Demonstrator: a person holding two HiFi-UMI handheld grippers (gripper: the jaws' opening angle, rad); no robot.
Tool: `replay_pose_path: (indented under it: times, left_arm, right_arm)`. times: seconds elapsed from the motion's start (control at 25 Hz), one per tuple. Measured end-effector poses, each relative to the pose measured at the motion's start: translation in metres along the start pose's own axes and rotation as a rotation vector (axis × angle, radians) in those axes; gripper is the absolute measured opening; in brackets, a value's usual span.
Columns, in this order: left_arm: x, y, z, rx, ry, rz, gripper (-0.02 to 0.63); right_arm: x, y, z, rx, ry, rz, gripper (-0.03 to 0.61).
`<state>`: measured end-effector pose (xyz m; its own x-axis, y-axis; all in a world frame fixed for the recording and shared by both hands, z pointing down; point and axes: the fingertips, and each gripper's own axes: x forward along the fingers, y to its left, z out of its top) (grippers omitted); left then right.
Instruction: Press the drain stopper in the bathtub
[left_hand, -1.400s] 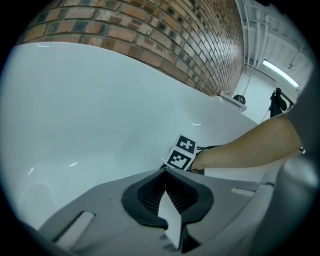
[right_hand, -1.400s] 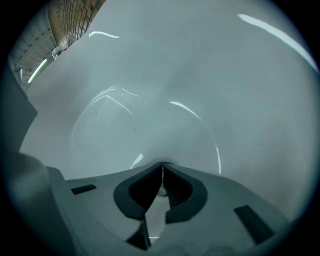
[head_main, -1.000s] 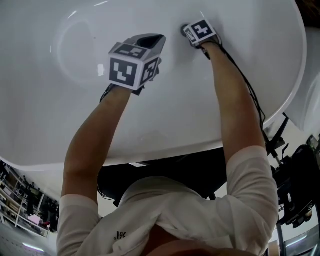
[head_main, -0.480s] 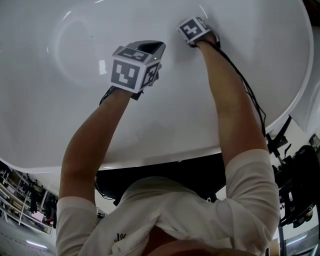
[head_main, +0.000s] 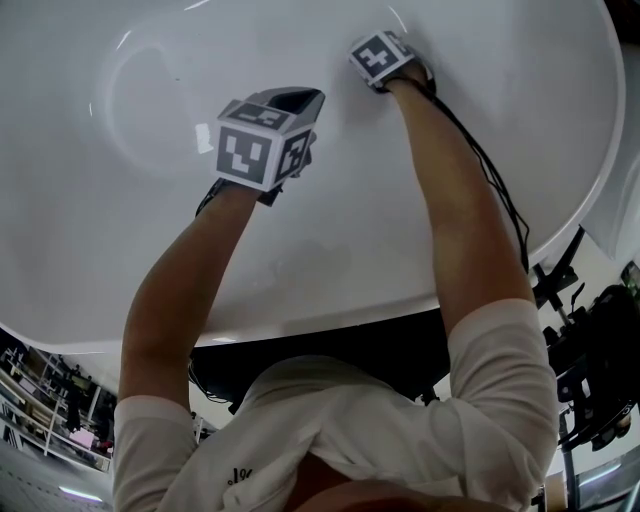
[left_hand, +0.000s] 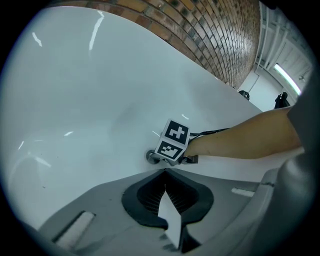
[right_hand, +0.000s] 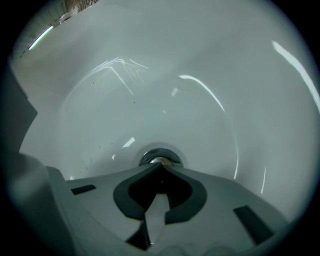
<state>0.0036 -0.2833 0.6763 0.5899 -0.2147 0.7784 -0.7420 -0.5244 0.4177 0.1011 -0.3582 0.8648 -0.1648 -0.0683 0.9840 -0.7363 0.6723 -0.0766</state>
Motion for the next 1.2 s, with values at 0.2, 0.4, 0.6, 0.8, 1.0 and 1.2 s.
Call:
replay_pose_path:
  times: [0.2,0.4,0.6,0.8,1.0,1.2]
  left_arm:
    - [-0.001,0.003,-0.004,0.001,0.016,0.008,0.005]
    - [-0.002,0.0,-0.004,0.011,0.025,0.01,0.005]
    - [-0.004,0.002,-0.004,0.011,0.021,0.006,0.005]
    - [-0.008,0.005,0.0,0.002,0.007,0.018,0.005]
    - [-0.014,0.003,0.012,0.009,-0.015,0.017,0.005]
    - [-0.02,0.001,0.018,0.027,-0.027,0.019,0.005]
  right_arm:
    - [0.001,0.001,-0.001,-0.008,0.006,-0.013,0.011]
    - [0.0,-0.004,-0.003,-0.004,0.007,-0.034,0.011]
    - [0.0,-0.003,0.002,-0.023,-0.023,-0.019,0.005]
    - [-0.015,-0.004,0.008,-0.05,-0.056,0.006,0.048]
    - [-0.045,-0.018,0.01,0.036,-0.059,0.005,0.048]
    - [-0.068,-0.018,0.01,0.022,-0.059,0.001,0.048]
